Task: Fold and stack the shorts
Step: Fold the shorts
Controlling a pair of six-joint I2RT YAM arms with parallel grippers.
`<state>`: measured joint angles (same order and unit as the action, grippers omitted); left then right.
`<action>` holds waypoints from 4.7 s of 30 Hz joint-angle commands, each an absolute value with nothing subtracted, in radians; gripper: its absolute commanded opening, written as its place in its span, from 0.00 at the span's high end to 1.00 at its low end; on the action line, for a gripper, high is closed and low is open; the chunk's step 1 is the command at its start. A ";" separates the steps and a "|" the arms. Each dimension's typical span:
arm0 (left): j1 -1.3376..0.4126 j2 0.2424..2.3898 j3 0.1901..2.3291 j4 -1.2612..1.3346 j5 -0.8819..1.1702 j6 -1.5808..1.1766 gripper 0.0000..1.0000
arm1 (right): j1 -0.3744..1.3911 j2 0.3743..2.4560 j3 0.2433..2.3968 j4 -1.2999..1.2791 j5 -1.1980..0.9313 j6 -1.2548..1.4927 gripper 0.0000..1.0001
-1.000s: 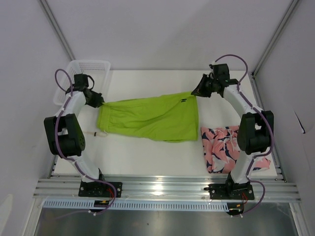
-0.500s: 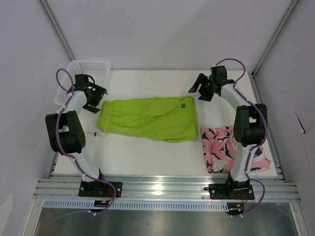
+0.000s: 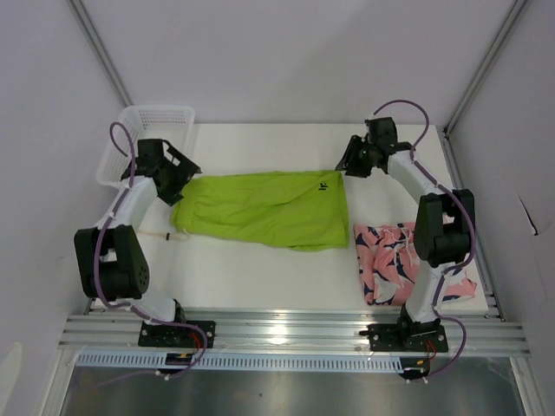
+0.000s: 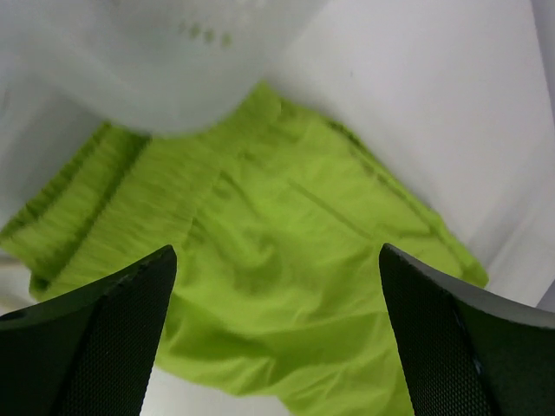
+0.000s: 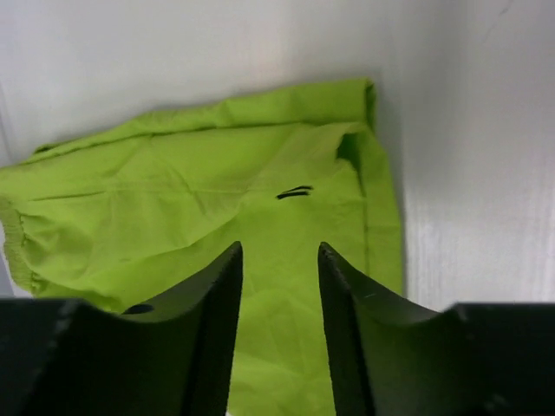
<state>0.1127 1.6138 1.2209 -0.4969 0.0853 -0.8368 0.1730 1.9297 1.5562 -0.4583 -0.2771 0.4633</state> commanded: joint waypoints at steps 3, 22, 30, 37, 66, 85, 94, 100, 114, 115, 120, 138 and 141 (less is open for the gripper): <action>0.041 1.431 1.019 -0.393 0.084 -0.778 0.01 | 0.239 1.902 1.517 -0.416 -0.313 0.440 0.81; 0.038 1.471 0.838 -0.298 0.026 -0.716 0.03 | 0.221 2.201 1.633 -0.339 -0.376 0.551 1.00; -0.027 1.430 0.715 -0.212 0.022 -0.794 0.05 | 0.178 2.365 1.843 -0.428 -0.371 0.549 1.00; -0.075 1.374 0.744 -0.261 0.006 -0.816 0.02 | 0.156 2.347 1.897 -0.439 -0.406 0.534 0.91; -0.041 1.221 0.790 -0.305 -0.209 -0.466 0.01 | 0.517 1.893 1.547 -0.290 -0.354 0.492 0.25; -0.064 1.338 0.703 -0.104 -0.134 -0.275 0.01 | 0.623 1.678 1.134 -0.100 -0.393 0.517 0.22; -0.061 1.453 0.744 -0.142 -0.158 -0.245 0.01 | 0.634 1.664 1.115 -0.084 -0.410 0.528 0.22; -0.060 1.415 0.726 -0.153 -0.258 -0.275 0.01 | 0.637 1.669 1.109 -0.075 -0.420 0.534 0.22; -0.041 1.445 0.726 -0.160 -0.293 -0.273 0.01 | 0.637 1.672 1.104 -0.064 -0.445 0.538 0.23; -0.040 1.450 0.729 -0.161 -0.288 -0.265 0.01 | 0.637 1.675 1.106 -0.063 -0.449 0.540 0.23; -0.040 1.494 0.747 -0.146 -0.207 -0.238 0.01 | 0.637 1.678 1.106 -0.061 -0.460 0.545 0.23; -0.152 1.477 0.752 -0.201 -0.241 -0.262 0.24 | 0.627 1.690 1.114 -0.055 -0.453 0.545 0.24; -0.164 1.493 0.759 -0.212 -0.249 -0.276 0.33 | 0.626 1.697 1.114 -0.055 -0.453 0.545 0.24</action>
<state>-0.1459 1.5066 0.7307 -0.1783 -0.2268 -0.2623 0.6300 1.6978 1.1099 -0.0917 -0.4446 0.5449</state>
